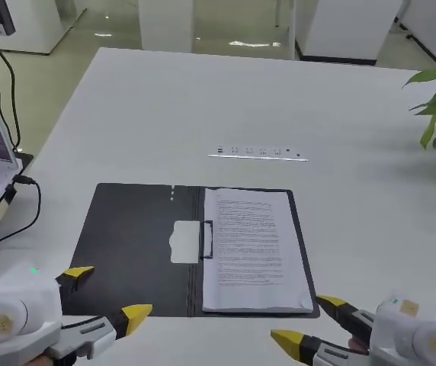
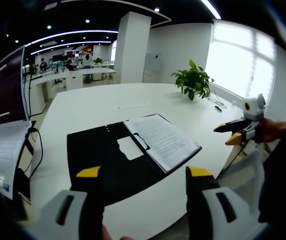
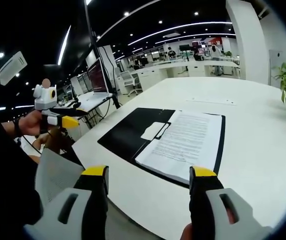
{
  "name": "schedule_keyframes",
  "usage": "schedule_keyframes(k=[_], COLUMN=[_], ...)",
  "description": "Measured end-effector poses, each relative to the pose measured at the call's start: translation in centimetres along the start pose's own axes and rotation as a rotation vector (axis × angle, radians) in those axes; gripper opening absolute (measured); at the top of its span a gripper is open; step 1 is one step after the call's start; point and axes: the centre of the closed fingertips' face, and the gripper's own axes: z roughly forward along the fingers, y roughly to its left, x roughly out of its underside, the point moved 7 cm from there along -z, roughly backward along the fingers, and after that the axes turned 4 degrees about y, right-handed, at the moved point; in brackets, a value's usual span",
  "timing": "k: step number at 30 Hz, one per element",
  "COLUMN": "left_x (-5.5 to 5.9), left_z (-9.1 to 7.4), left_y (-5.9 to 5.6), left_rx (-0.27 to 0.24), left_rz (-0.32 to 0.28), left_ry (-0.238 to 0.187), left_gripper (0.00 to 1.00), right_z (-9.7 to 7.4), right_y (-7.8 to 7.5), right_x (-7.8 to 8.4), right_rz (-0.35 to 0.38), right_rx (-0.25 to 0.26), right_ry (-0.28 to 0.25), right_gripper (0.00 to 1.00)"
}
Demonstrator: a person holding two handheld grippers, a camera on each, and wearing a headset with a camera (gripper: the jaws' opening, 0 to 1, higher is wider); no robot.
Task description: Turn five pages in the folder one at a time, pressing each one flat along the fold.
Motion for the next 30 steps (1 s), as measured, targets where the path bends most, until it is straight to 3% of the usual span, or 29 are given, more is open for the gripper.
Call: schedule_keyframes(k=[12, 30], left_x=[0.3, -2.0], left_z=[0.2, 4.6], left_y=[-0.4, -4.0], left_rx=[0.034, 0.164], left_rz=[0.036, 0.150], left_ry=[0.022, 0.071], left_gripper=[0.67, 0.65], right_z=[-1.0, -1.6], right_y=[0.4, -0.1], right_x=[1.1, 1.8], right_rz=[0.041, 0.091], right_rx=[0.027, 0.053], right_ry=[-0.029, -0.040], right_gripper=[0.66, 0.67])
